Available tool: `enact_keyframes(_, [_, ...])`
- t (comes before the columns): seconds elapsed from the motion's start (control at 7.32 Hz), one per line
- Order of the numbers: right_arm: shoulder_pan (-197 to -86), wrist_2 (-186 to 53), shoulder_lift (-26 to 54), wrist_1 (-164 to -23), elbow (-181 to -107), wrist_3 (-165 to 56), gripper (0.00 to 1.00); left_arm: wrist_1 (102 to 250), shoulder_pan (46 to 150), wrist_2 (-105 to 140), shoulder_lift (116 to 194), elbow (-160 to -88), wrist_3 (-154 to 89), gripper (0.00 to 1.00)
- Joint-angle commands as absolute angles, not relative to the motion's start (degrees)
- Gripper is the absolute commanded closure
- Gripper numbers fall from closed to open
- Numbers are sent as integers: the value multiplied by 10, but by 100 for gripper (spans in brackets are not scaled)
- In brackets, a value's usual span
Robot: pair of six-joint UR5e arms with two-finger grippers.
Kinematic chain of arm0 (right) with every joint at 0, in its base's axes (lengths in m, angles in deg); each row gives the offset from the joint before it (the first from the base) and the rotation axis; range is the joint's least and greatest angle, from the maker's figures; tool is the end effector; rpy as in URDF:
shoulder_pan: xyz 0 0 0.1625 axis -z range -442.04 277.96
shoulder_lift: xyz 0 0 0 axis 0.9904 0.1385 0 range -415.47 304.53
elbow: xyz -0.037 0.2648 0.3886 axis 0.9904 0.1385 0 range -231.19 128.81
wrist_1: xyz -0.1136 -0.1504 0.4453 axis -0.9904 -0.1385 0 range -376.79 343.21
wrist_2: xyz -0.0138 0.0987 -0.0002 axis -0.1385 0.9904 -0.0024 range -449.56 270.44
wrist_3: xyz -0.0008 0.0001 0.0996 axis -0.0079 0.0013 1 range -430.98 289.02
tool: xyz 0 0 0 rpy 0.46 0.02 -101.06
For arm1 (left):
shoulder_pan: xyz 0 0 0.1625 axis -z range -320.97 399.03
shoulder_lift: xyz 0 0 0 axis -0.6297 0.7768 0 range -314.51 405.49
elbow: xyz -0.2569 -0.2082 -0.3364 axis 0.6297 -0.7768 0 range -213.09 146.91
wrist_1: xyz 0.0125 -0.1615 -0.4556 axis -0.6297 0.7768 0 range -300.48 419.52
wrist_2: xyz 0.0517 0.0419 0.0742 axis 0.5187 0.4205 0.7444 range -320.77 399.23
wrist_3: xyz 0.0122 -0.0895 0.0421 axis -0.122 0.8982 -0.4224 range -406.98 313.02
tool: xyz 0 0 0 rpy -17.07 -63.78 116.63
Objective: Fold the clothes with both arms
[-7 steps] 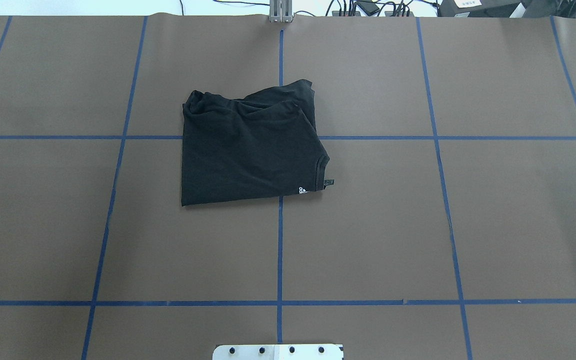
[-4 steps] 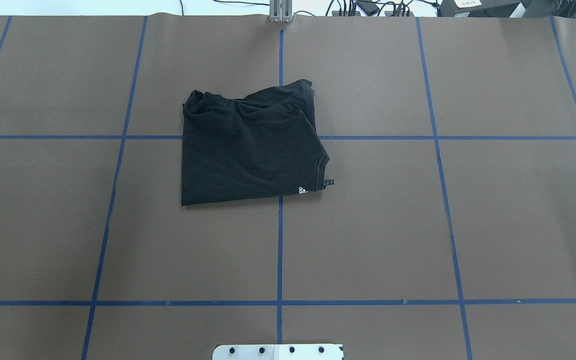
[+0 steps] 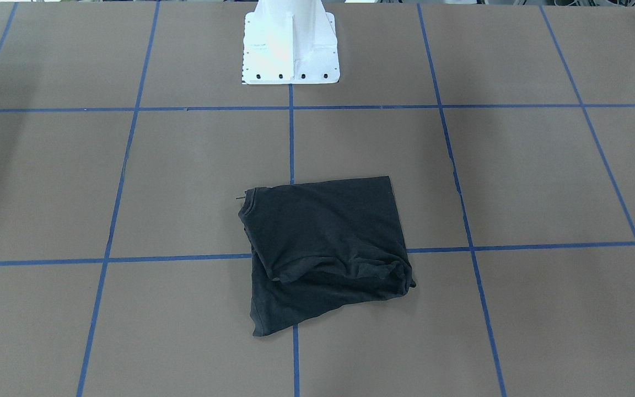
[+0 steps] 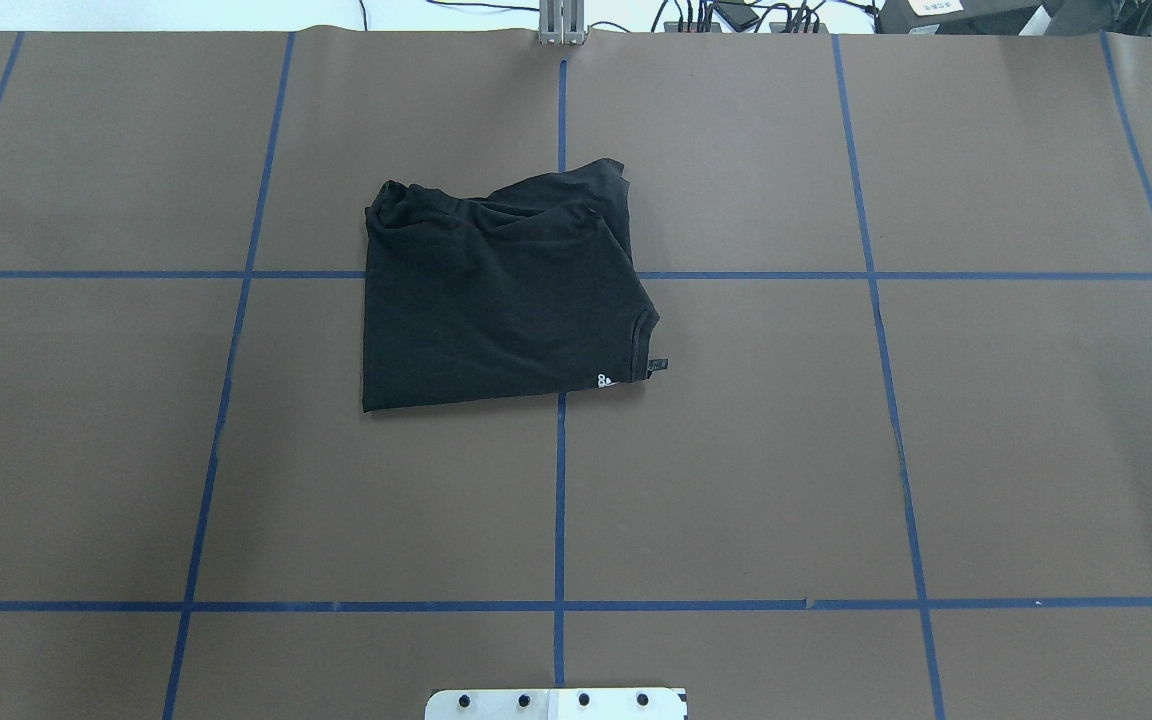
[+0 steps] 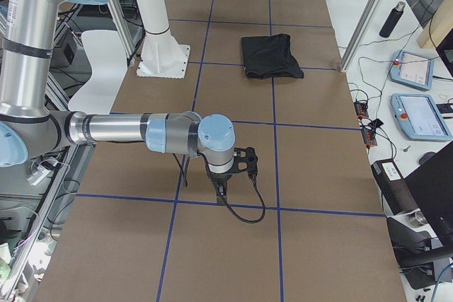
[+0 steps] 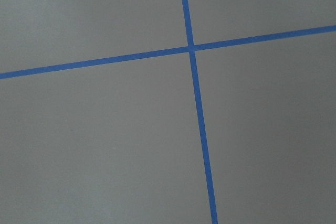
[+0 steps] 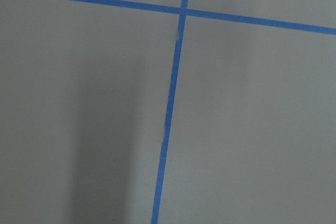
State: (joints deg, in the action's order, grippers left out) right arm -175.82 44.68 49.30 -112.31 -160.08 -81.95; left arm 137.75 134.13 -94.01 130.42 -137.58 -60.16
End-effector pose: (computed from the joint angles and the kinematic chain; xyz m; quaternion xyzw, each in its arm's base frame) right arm 0.0928 -0.4360 0.6590 0.0372 -0.3748 -0.0535 0.9248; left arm -0.1104 -0.5056 0.6330 0.0396 0.3668 0.0579 0.9277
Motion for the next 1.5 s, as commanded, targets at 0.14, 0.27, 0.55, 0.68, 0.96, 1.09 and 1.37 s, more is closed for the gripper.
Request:
enact_keyframes(0.14, [-1758, 446, 495, -1094, -1600, -813, 0, 1377, 1341, -940, 1304, -1377, -602, 0])
enact_keyframes(0.27, [-1758, 446, 495, -1094, -1600, -813, 1, 1377, 1341, -940, 1304, -1380, -602, 0])
enact_keyframes(0.55, [-1753, 446, 495, -1096, -1600, -810, 1, 1378, 1340, -941, 1305, -1381, -602, 0])
enact_keyframes(0.68, [-1749, 446, 495, -1095, -1601, -803, 0, 1378, 1341, -941, 1305, -1381, -603, 0])
enact_keyframes(0.96, [-1746, 446, 495, -1093, -1601, -798, 1, 1378, 1340, -942, 1305, -1385, -603, 0])
enact_keyframes(1.09, [-1746, 446, 495, -1093, -1601, -798, 0, 1378, 1341, -942, 1305, -1385, -603, 0])
enact_keyframes(1.37, [-1746, 446, 495, -1093, -1601, -797, 1, 1378, 1341, -942, 1305, -1385, -603, 0])
